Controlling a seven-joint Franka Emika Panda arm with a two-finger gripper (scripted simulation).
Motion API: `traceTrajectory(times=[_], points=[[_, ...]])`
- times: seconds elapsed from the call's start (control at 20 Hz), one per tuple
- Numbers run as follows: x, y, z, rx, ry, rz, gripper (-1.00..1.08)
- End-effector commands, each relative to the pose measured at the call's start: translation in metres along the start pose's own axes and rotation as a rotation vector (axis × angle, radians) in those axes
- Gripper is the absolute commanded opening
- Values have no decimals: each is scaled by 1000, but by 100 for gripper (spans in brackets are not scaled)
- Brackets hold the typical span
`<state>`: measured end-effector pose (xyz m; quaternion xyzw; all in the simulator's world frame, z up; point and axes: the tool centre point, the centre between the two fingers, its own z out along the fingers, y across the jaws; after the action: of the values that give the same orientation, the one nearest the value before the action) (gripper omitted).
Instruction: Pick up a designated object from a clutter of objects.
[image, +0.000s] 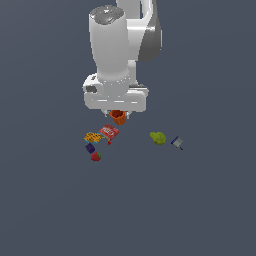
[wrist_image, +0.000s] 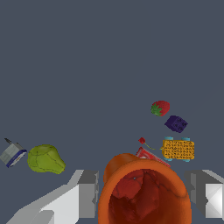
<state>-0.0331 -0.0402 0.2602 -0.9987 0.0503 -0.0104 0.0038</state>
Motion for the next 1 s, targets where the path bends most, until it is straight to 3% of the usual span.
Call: traceTrajectory(times=[0.0, 0.45, 0.95], points=[[8, 14, -22, -2, -4, -1, -100], [35, 51, -82, -6, -15, -2, -100], [49, 67, -108, -9, -20, -3, -100]])
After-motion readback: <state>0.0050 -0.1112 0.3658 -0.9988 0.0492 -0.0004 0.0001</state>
